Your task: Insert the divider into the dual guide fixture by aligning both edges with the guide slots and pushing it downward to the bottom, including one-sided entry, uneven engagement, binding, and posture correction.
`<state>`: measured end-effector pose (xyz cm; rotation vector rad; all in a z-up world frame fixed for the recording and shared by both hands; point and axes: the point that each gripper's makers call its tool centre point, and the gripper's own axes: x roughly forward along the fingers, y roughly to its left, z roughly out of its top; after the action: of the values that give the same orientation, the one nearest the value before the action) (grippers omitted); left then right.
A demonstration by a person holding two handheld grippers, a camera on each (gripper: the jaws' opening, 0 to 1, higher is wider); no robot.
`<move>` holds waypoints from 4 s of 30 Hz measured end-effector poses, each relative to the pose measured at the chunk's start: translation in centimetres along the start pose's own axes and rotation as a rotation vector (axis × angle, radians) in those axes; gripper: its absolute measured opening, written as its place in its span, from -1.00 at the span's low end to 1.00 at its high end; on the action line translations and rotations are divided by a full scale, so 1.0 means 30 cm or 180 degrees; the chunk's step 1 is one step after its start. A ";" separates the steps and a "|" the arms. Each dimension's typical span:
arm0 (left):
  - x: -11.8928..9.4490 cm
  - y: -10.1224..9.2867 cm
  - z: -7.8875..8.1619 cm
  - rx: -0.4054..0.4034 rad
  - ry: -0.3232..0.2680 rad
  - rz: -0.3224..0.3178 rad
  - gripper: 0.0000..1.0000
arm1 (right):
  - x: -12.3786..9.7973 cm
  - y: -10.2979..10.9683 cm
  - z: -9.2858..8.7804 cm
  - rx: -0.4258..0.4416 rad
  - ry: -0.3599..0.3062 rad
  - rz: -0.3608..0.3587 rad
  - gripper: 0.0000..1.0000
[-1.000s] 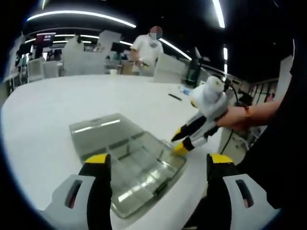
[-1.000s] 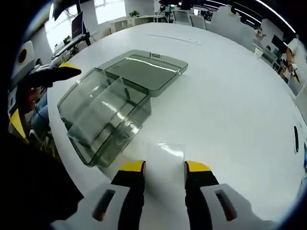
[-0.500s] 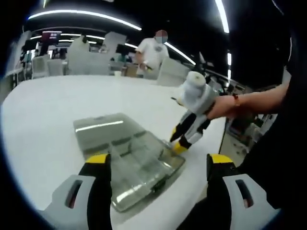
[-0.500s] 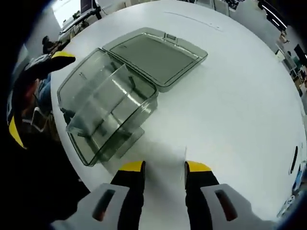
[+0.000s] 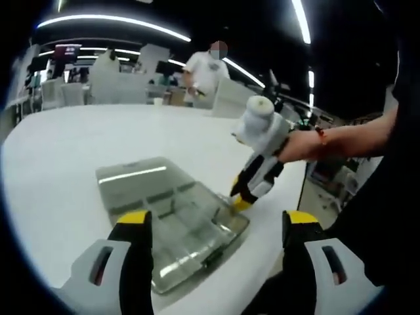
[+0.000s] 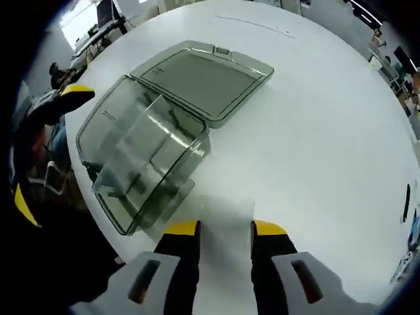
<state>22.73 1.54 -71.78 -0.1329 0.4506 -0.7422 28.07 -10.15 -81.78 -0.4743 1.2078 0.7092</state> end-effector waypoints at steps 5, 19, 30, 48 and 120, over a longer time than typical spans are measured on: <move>-0.004 -0.016 0.005 -0.0035 -0.0034 -0.0014 0.58 | -0.036 -0.008 0.004 -0.0033 -0.0142 -0.0021 -0.49; 0.021 -0.056 0.008 -0.0046 0.0010 -0.0086 0.51 | -0.124 -0.025 0.015 -0.0102 -0.0609 -0.0272 -0.48; 0.044 -0.083 0.010 0.0002 0.0083 -0.0141 0.45 | -0.191 -0.017 0.041 -0.0069 -0.0989 -0.0322 -0.48; 0.108 -0.111 0.047 -0.0056 0.0120 -0.0261 0.28 | -0.276 0.041 0.094 0.0023 -0.1546 -0.0253 -0.48; 0.141 -0.138 0.116 -0.0616 -0.0257 -0.0445 -1.00 | -0.327 0.195 0.095 -0.0533 -0.1779 -0.0032 -0.40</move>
<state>24.44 -4.52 -69.00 -0.3776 0.4387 -0.8263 24.00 -6.50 -71.35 -0.3838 0.6246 0.8675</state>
